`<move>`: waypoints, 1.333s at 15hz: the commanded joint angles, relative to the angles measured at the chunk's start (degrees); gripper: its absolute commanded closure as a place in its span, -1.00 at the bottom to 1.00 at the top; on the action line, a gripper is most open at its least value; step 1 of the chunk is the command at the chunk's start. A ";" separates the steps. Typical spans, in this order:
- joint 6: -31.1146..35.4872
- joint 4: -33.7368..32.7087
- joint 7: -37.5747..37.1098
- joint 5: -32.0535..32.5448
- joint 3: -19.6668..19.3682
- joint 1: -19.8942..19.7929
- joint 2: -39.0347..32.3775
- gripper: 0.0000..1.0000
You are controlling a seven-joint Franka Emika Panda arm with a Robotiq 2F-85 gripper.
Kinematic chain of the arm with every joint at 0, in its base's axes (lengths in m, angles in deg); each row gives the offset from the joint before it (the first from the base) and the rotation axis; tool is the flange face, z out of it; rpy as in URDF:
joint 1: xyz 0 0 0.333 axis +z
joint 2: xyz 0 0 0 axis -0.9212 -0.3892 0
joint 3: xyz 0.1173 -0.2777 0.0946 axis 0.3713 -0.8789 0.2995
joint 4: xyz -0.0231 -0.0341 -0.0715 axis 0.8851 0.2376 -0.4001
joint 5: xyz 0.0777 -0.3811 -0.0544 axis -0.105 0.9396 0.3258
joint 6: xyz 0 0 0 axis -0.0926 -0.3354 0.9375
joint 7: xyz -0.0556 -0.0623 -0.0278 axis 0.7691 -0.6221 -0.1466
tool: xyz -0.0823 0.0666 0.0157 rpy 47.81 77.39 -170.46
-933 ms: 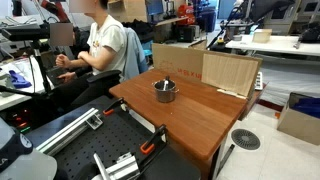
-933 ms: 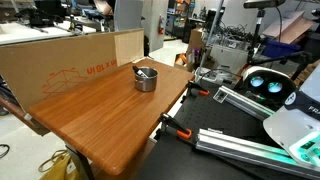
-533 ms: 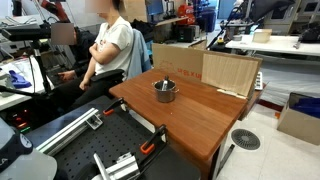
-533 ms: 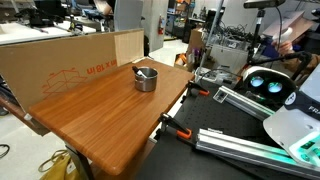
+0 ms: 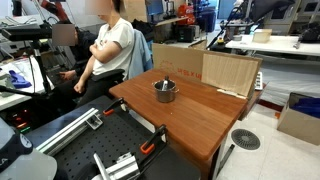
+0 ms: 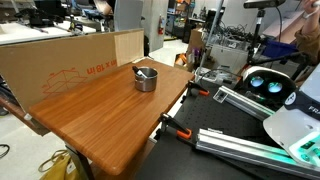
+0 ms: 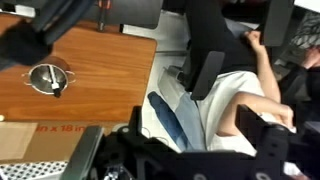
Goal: Remove the marker from the pot and put it on the table
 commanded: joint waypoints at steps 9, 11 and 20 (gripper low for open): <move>-0.36 -0.16 0.66 -0.73 0.81 -1.21 0.08 -1.00; -1.19 -0.02 1.03 0.68 1.18 -1.69 -0.13 -1.00; -4.15 4.72 6.21 13.55 1.20 -4.21 -2.24 -1.00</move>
